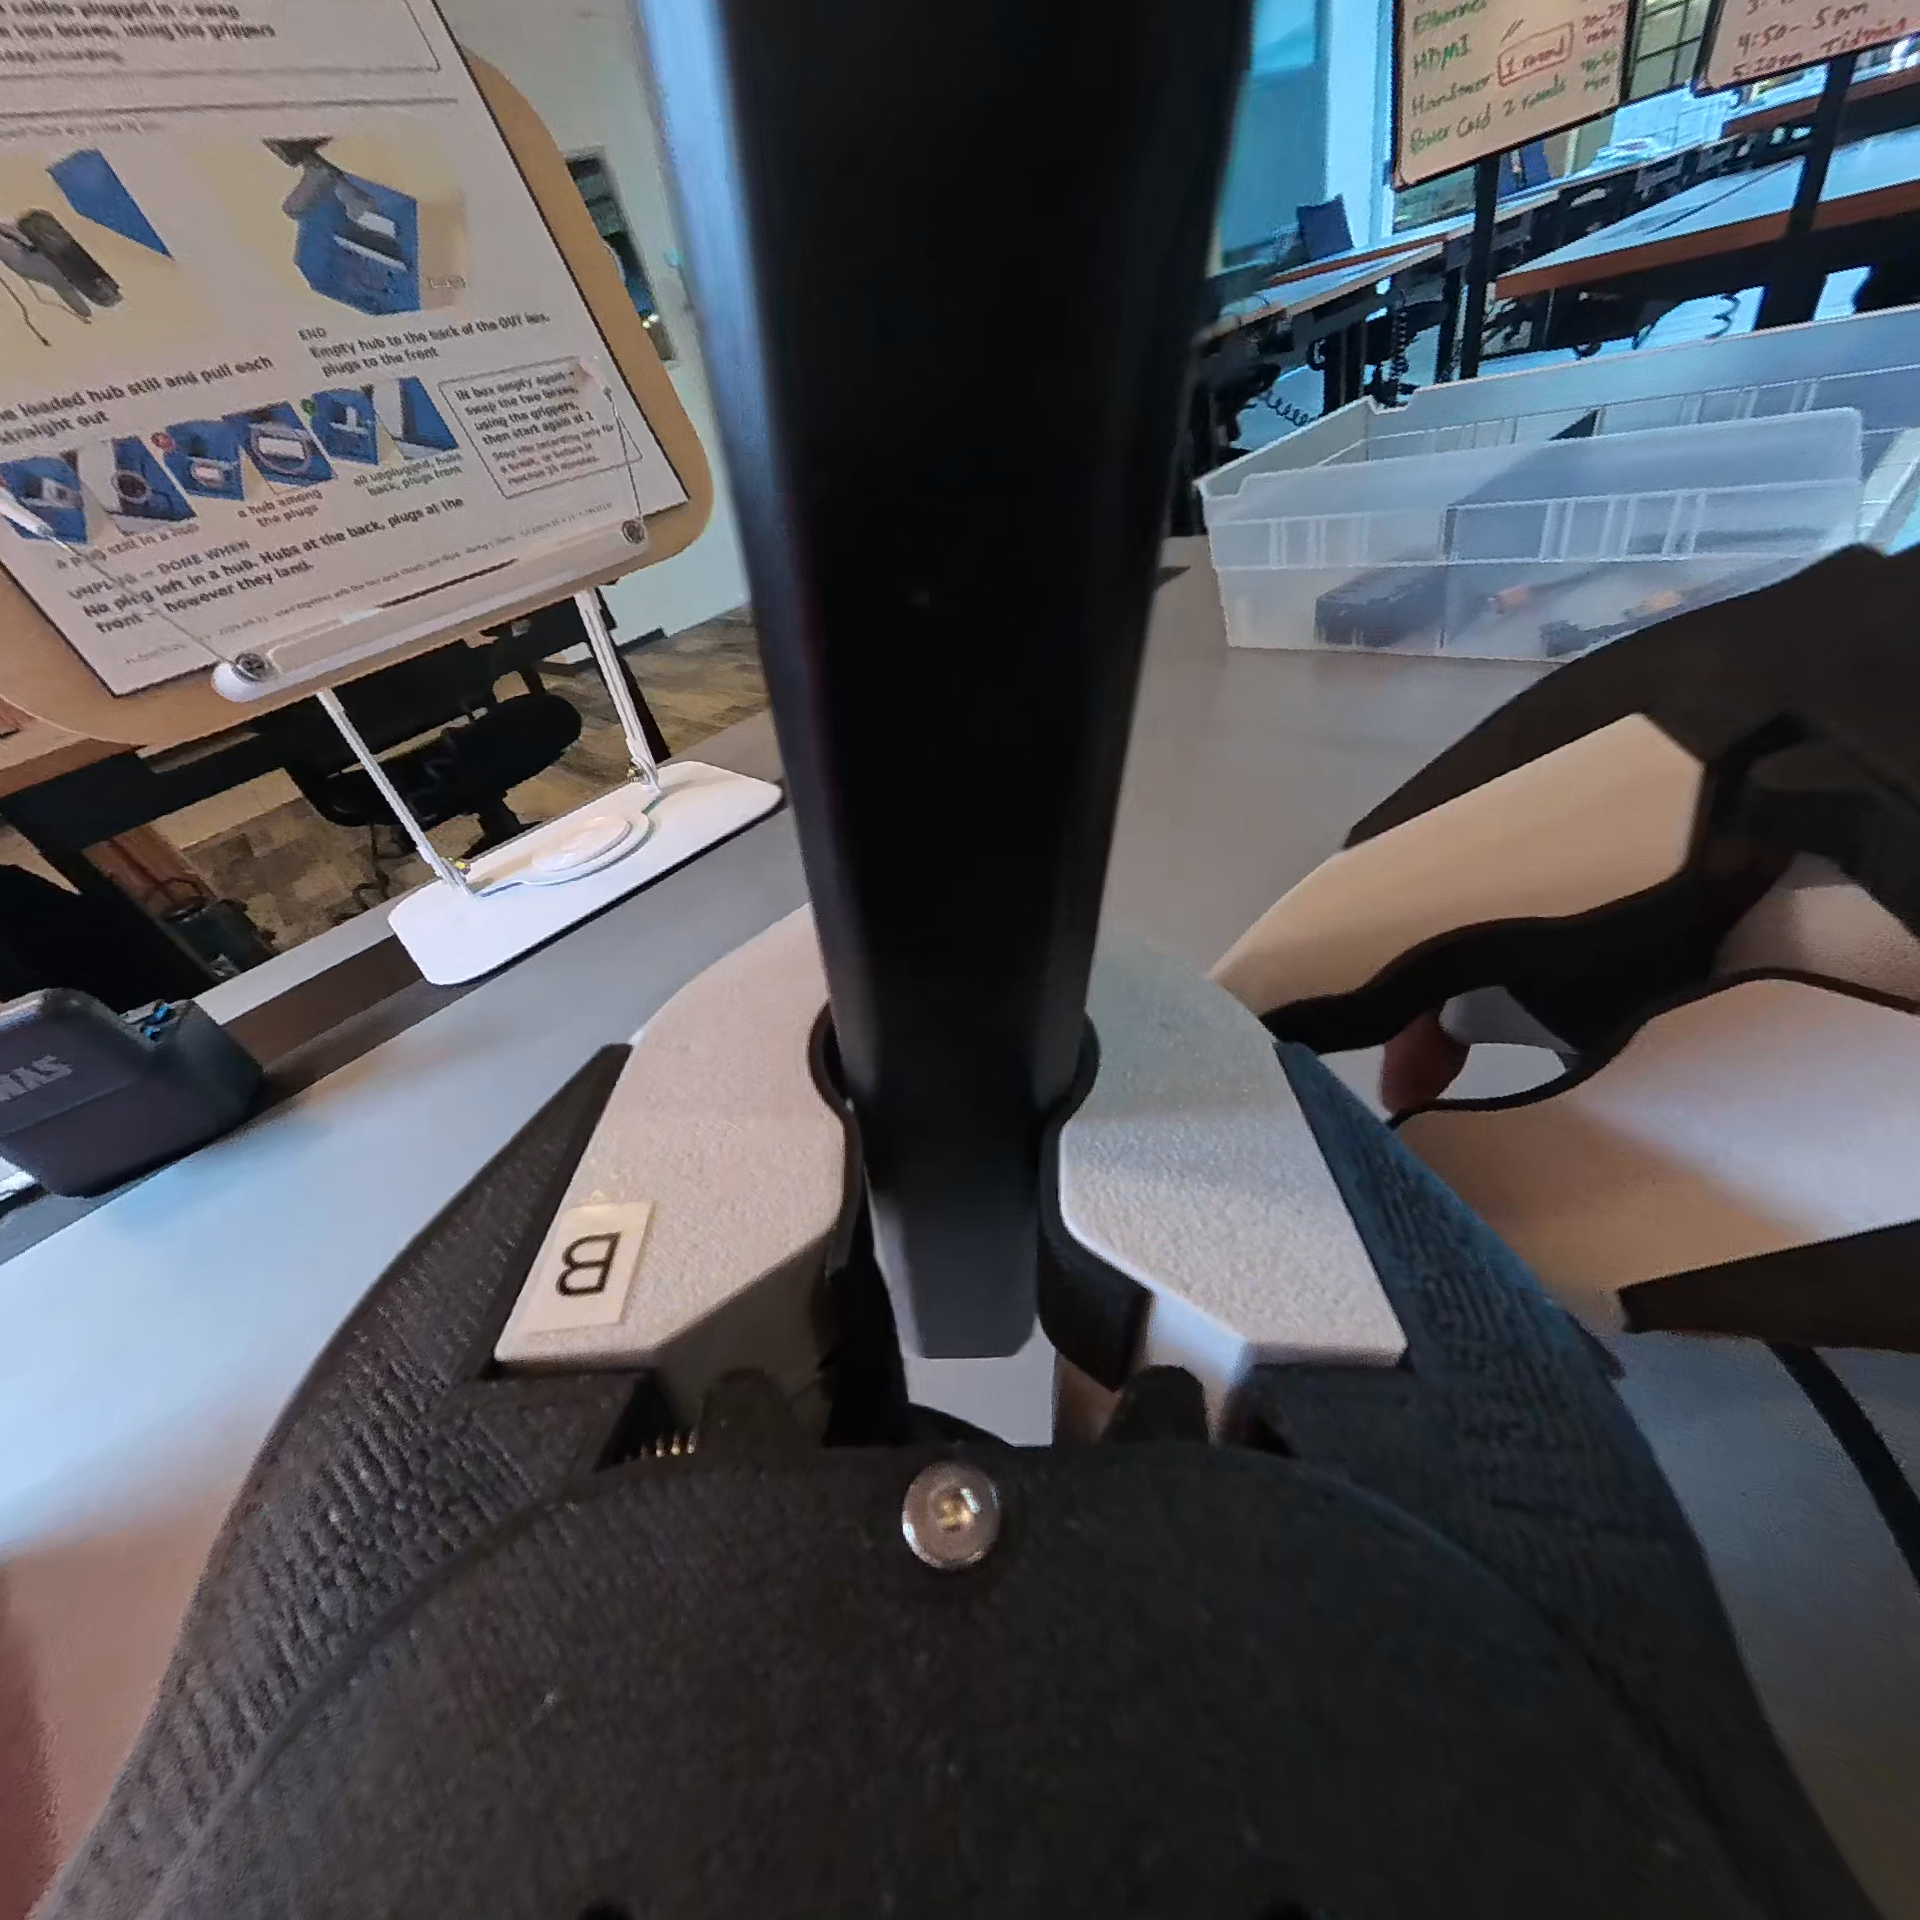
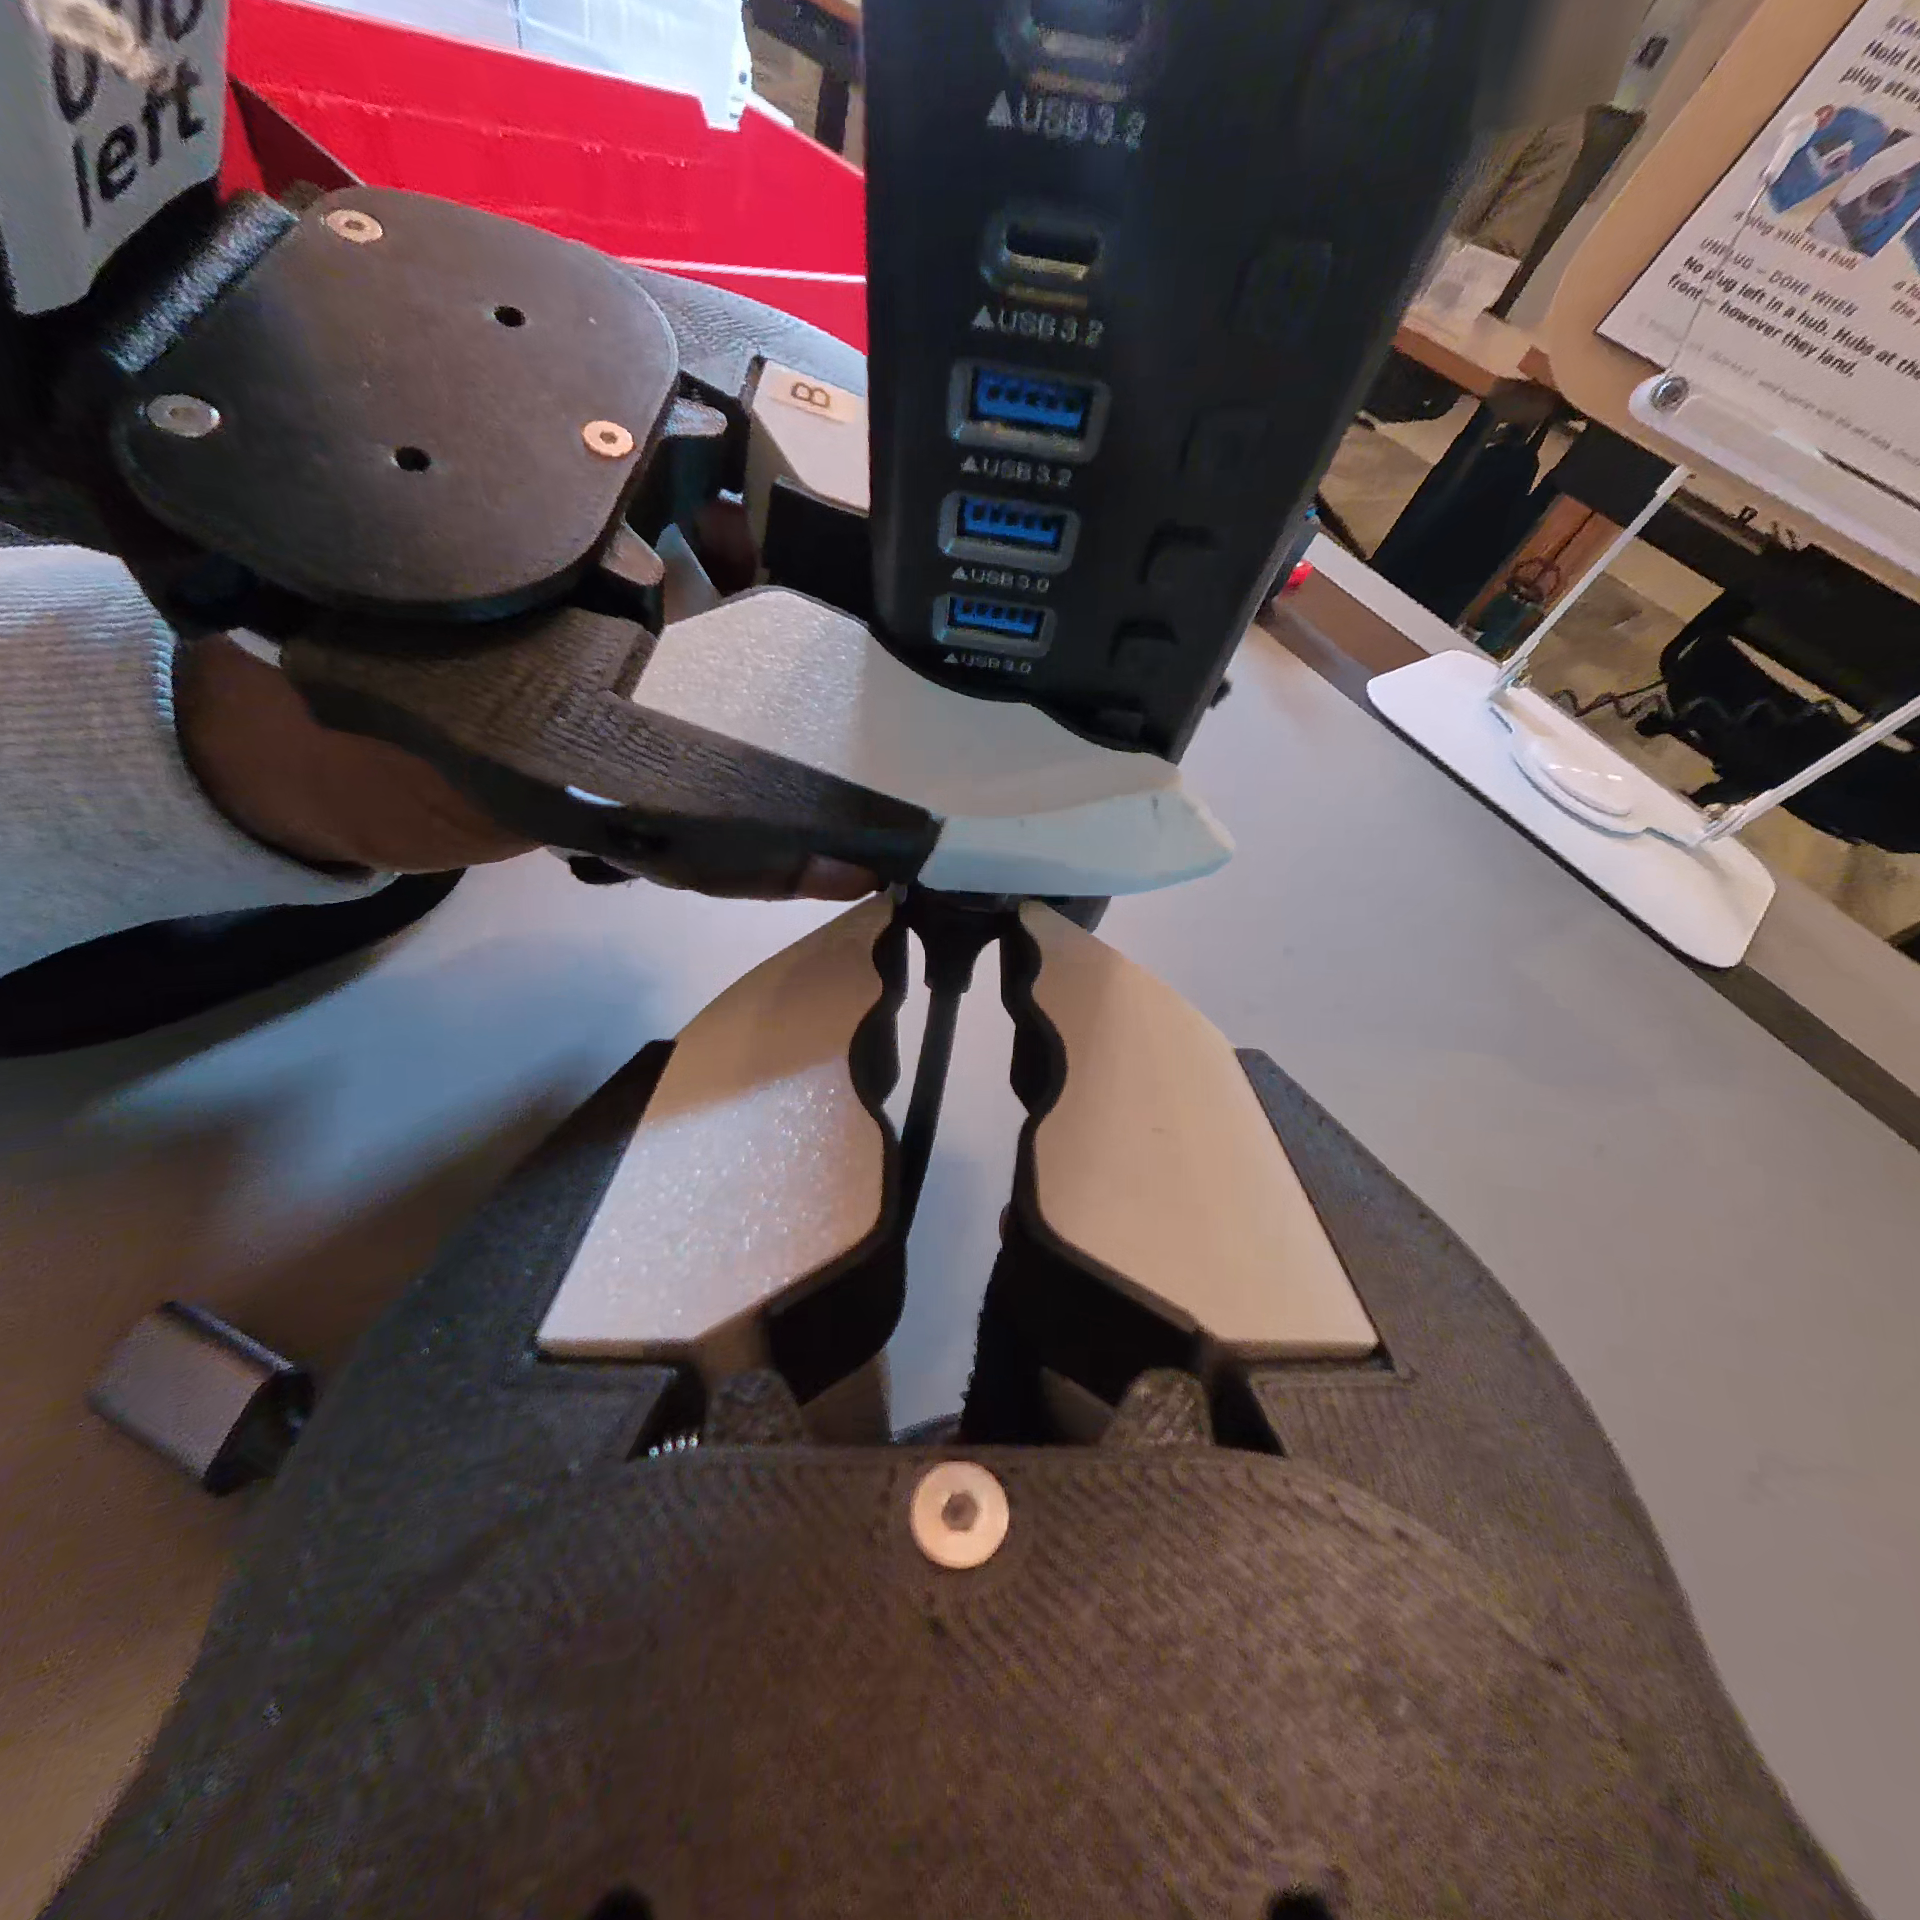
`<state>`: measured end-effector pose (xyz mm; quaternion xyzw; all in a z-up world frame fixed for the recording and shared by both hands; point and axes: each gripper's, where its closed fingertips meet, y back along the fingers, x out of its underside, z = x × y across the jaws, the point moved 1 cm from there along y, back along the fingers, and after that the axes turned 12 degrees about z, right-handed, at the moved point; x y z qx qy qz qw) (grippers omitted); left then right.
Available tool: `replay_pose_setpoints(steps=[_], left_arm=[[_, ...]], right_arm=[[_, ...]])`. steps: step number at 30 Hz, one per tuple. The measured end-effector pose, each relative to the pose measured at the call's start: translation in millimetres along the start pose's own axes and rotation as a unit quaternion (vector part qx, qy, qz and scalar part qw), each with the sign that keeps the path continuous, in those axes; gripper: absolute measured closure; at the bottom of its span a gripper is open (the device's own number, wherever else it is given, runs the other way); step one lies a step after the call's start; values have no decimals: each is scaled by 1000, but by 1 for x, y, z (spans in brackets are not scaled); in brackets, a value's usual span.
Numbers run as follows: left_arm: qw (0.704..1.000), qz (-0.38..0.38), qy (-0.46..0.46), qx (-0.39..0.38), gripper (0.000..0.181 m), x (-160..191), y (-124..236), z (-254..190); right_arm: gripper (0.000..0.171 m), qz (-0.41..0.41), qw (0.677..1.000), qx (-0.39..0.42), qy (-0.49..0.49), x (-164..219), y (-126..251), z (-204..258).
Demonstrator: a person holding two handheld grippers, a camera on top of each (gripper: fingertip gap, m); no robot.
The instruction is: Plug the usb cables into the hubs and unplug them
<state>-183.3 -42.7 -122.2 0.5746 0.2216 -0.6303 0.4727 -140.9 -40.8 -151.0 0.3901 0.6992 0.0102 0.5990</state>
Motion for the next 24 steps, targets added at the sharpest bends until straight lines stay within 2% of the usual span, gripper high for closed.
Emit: replay_pose_setpoints(steps=[2,9,12,15,18,20,24], left_arm=[[1000,-6,4,-6,137,-2,1,3],[998,-21,40,38,151,-6,3,-2],[992,-27,96,73,151,-6,4,-1],[980,-43,152,121,150,-10,6,-3],[950,-98,222,198,141,-25,17,-4],[942,-125,237,203,141,-30,24,2],[925,-196,246,215,129,-45,44,12]], right_arm=[[153,-8,1000,9,0,1,3,-1],[153,-30,999,28,-1,-2,4,-1],[146,-41,998,36,1,-8,4,1],[153,-50,996,64,21,-11,6,-1],[153,-57,994,84,29,-12,9,-4],[154,-62,995,82,19,-11,10,-5],[154,-96,993,72,-17,-15,19,-11]])
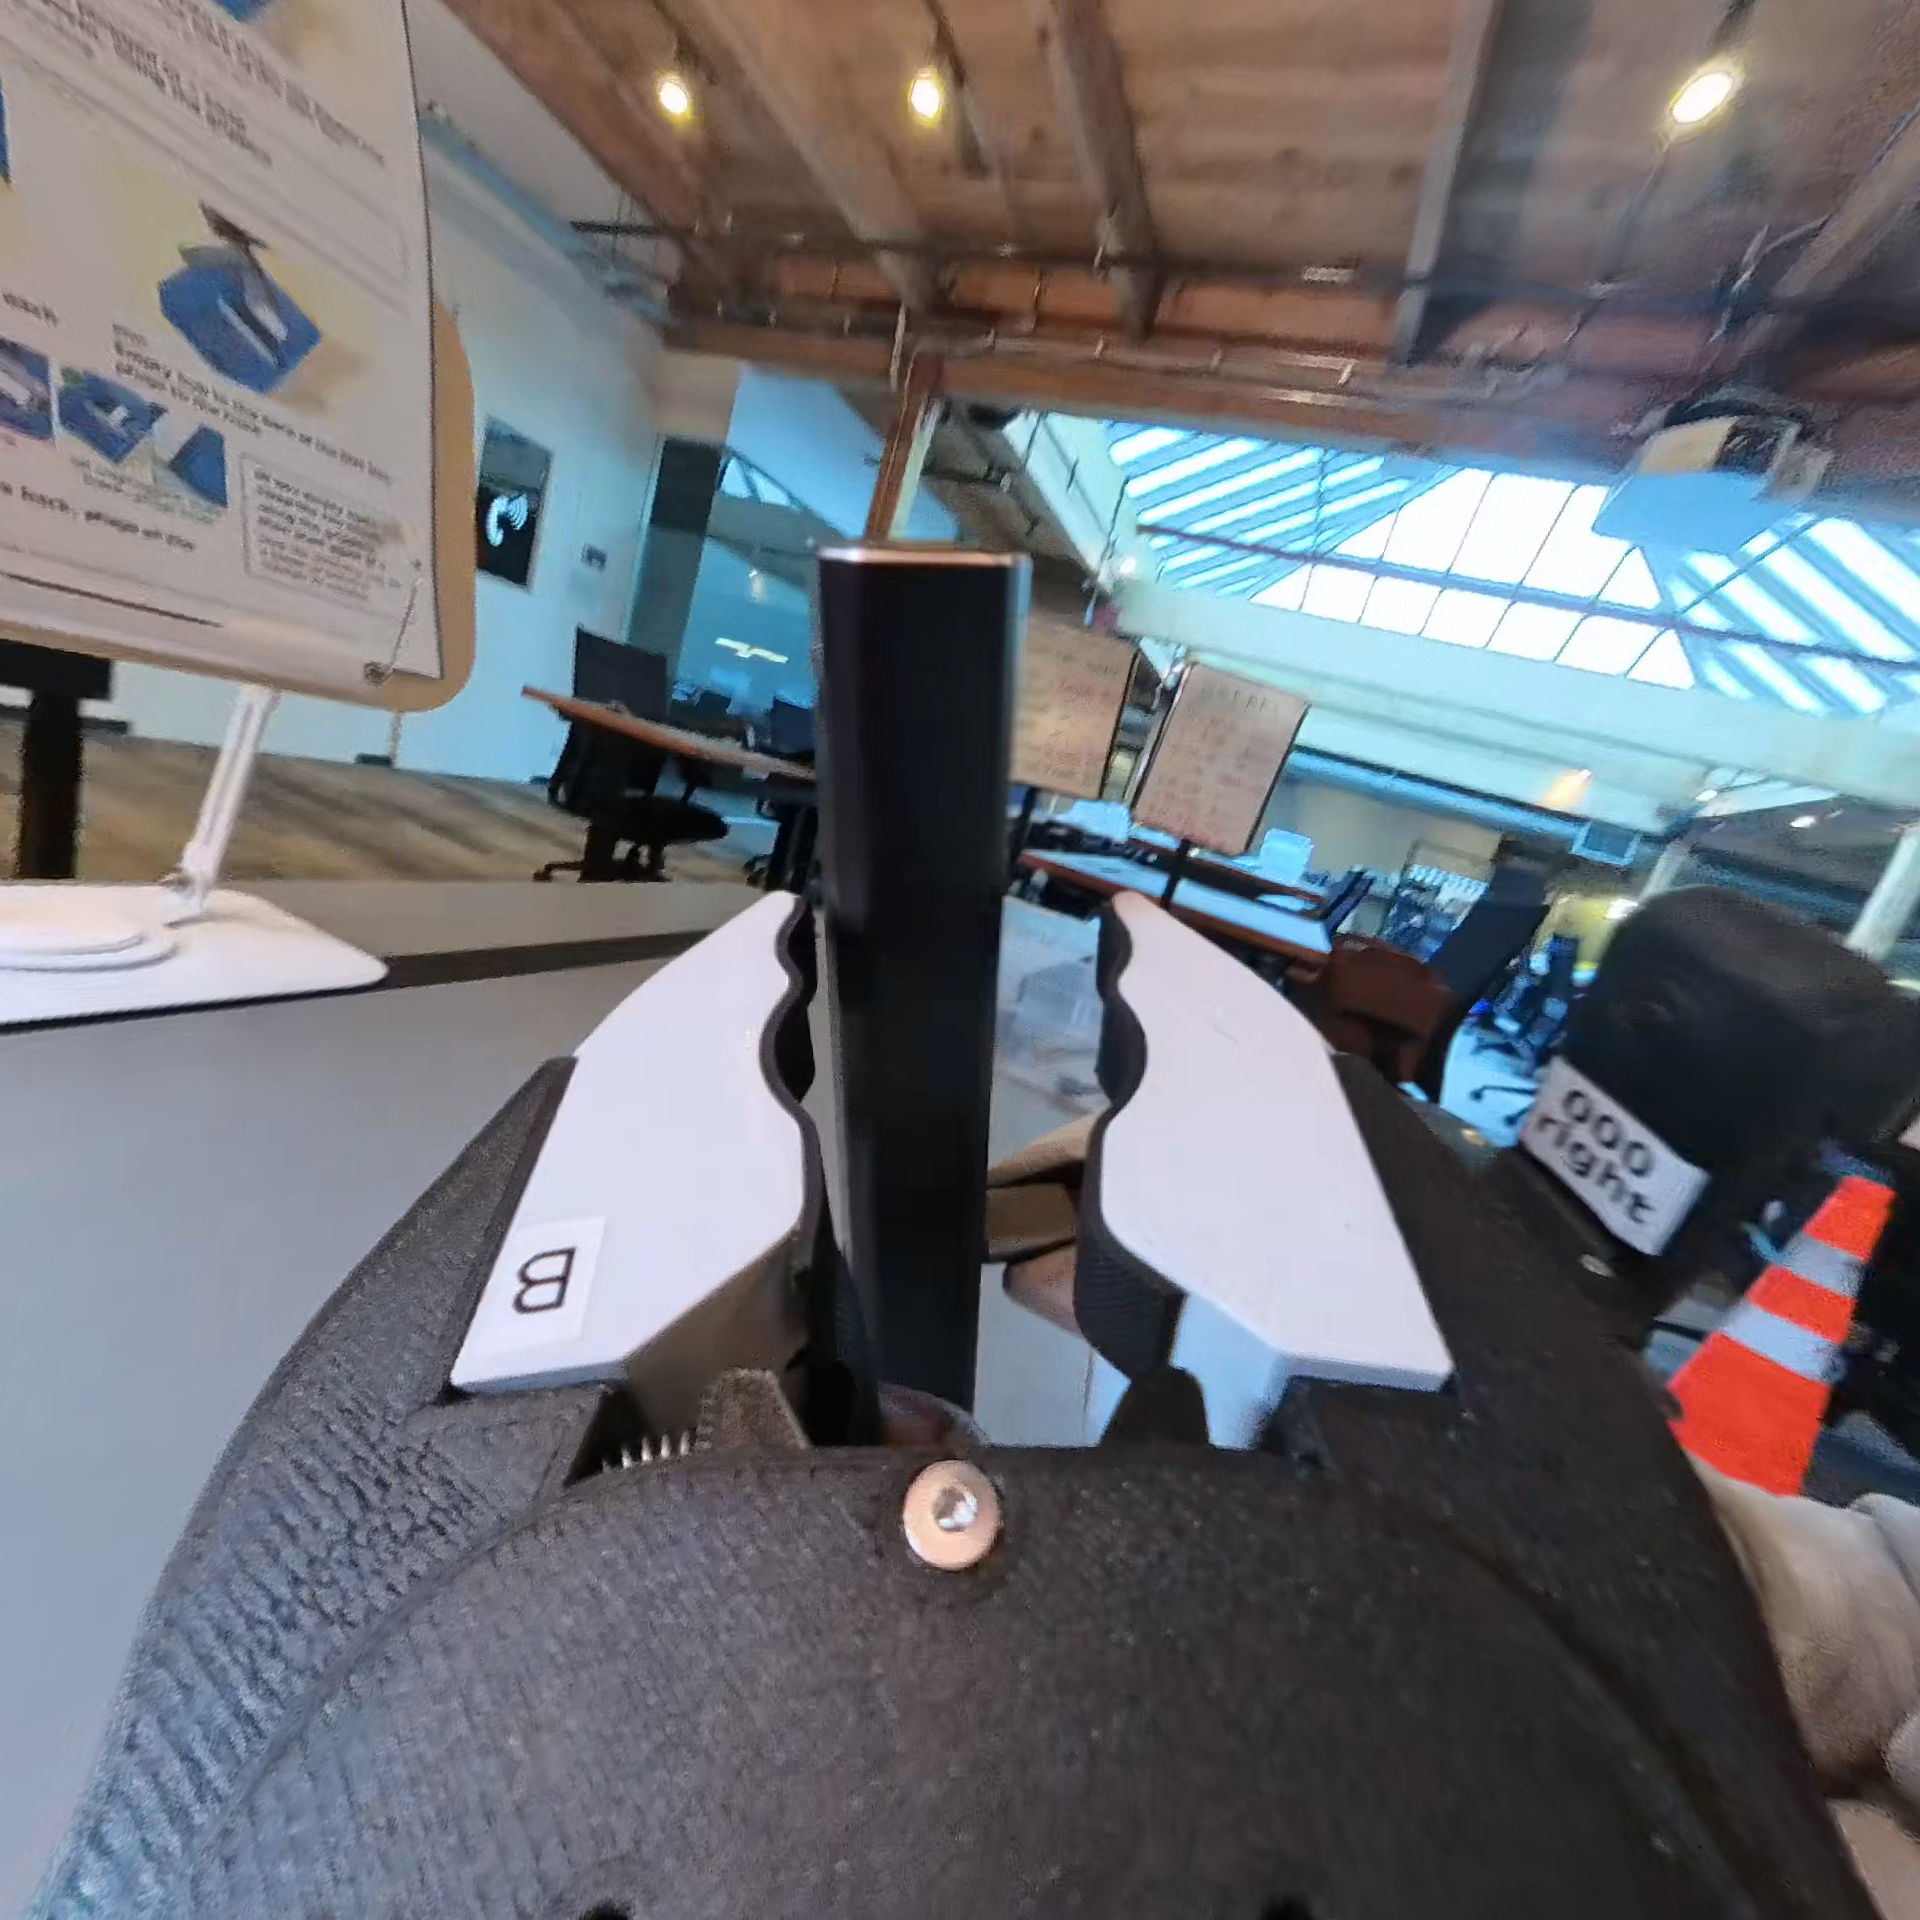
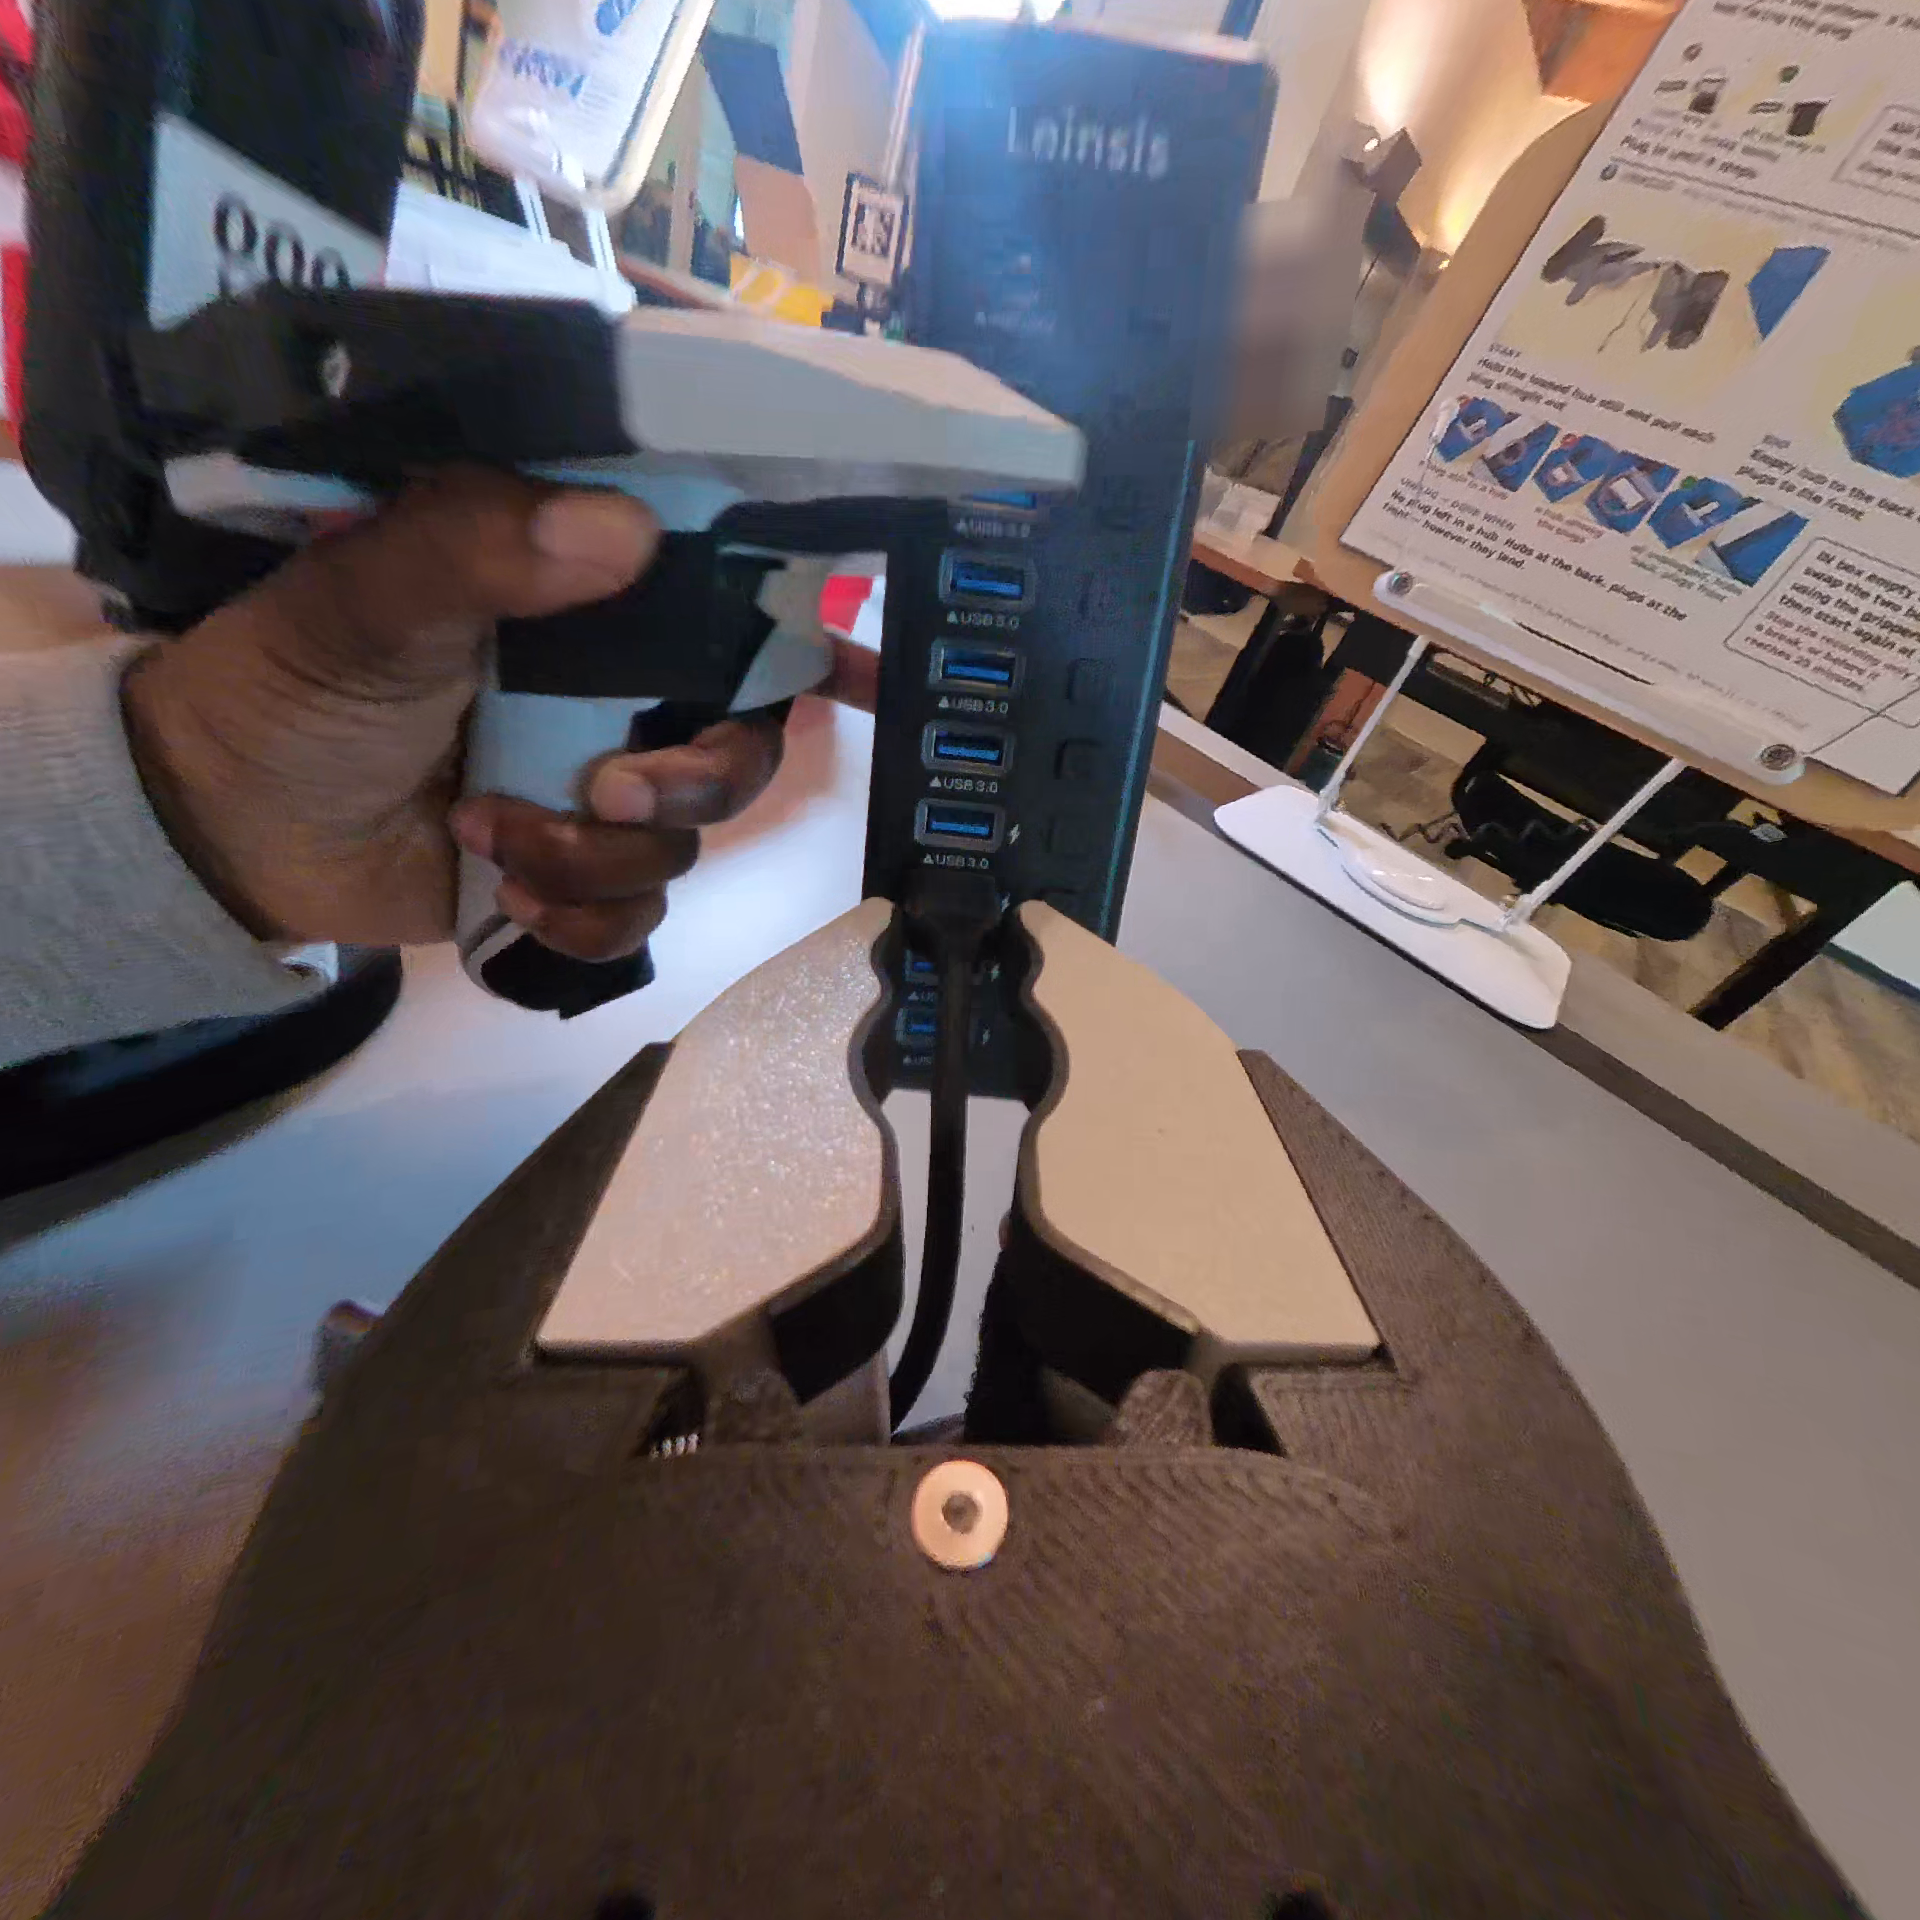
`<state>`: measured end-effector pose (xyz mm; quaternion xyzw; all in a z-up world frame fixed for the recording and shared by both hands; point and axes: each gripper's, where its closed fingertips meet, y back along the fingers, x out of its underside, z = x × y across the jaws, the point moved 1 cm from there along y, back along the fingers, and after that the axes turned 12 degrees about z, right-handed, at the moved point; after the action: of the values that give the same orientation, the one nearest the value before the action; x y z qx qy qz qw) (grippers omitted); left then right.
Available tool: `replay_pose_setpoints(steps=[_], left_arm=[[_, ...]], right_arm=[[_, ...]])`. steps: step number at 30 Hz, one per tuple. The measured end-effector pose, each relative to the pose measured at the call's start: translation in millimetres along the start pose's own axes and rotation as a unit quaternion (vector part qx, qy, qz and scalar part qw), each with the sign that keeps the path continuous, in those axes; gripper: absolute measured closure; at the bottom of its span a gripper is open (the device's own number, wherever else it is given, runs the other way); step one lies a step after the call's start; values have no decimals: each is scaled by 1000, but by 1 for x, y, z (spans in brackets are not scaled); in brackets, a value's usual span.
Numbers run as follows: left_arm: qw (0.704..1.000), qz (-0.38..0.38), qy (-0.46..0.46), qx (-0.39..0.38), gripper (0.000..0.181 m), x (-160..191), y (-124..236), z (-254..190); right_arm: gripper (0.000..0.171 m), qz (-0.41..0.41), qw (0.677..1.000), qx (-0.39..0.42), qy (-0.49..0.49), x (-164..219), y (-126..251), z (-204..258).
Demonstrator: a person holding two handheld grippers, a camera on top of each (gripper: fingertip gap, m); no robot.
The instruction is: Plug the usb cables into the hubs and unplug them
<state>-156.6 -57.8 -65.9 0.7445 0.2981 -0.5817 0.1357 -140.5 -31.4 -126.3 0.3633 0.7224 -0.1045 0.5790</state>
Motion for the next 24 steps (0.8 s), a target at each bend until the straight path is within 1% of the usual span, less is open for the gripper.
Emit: replay_pose_setpoints(steps=[1,3,4,5,6,7,8,11,13,15,18,20,24], left_arm=[[1000,2,6,10,128,0,1,-1],[998,52,20,27,128,14,-7,-1],[996,76,24,36,130,22,-13,-3],[996,78,20,23,138,25,-18,-1],[998,69,-7,-6,153,23,-19,5],[997,70,-26,-9,153,22,-19,3],[997,67,-35,-12,153,20,-19,1],[993,43,-102,-50,153,12,-13,-4],[980,44,-171,-90,153,10,-10,-7],[970,40,-210,-119,151,8,-8,-6],[971,45,-204,-118,151,9,-6,-4],[963,55,-228,-131,150,9,-5,-3],[955,66,-248,-147,149,10,-5,-1]], right_arm=[[154,-16,1000,-7,-16,-4,3,-3],[154,-37,999,-13,-25,-8,8,-6],[154,-35,999,-3,-8,-8,8,-7],[154,-29,999,16,26,-7,7,-6],[154,-25,996,47,69,-6,8,-7],[154,-21,992,77,103,-6,8,-9],[154,-25,990,82,107,-7,9,-9],[154,-48,997,40,45,-12,11,-7],[154,-37,996,53,69,-11,8,-6],[154,-36,993,69,84,-12,7,-5],[154,-38,995,59,74,-12,7,-2],[154,-35,994,61,78,-11,6,-2],[154,-31,995,57,74,-10,5,-1]])
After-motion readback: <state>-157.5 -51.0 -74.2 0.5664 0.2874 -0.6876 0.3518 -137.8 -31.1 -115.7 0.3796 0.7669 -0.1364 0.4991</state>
